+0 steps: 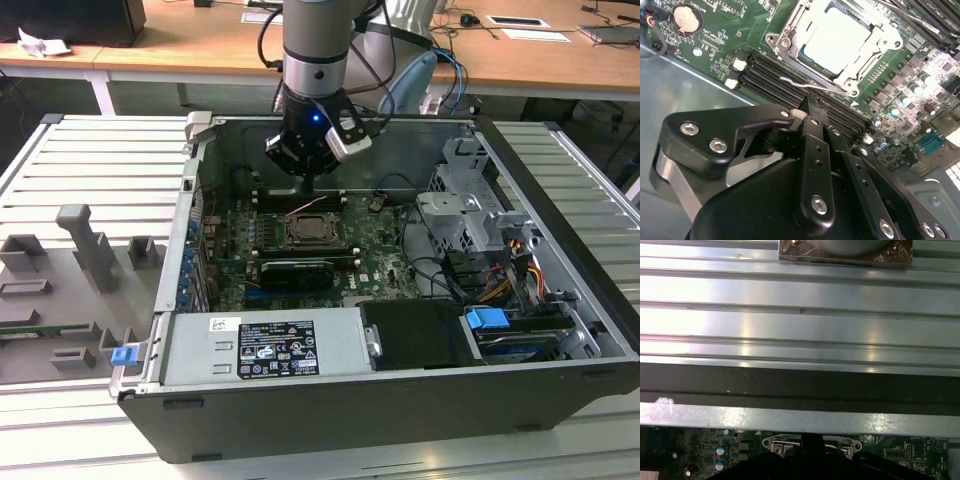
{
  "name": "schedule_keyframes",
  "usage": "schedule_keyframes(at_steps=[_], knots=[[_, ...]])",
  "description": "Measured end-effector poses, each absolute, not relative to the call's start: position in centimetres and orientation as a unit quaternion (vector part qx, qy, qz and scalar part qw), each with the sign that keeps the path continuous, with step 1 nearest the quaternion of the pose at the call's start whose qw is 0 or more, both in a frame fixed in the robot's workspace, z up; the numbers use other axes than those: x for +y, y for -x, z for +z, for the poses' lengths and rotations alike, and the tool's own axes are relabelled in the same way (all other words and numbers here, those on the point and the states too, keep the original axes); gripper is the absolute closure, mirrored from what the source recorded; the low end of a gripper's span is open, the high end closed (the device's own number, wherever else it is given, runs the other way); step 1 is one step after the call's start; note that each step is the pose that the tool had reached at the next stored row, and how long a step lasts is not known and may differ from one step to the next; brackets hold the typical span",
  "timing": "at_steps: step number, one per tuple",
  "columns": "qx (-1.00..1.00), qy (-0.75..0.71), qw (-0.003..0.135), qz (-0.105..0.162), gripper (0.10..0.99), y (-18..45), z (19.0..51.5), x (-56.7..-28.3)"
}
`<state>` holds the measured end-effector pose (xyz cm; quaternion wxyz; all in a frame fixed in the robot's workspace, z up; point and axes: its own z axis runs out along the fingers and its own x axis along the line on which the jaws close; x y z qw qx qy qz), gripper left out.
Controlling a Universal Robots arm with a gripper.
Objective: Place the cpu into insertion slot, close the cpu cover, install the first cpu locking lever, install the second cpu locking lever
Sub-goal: 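Install the first cpu locking lever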
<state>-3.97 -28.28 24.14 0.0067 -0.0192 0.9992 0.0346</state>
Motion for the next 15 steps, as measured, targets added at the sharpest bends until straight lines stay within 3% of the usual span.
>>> schedule_keyframes(at_steps=[15], knots=[[0.999,0.019,0.007,0.035,0.98,2.9,22.4,-28.3]])
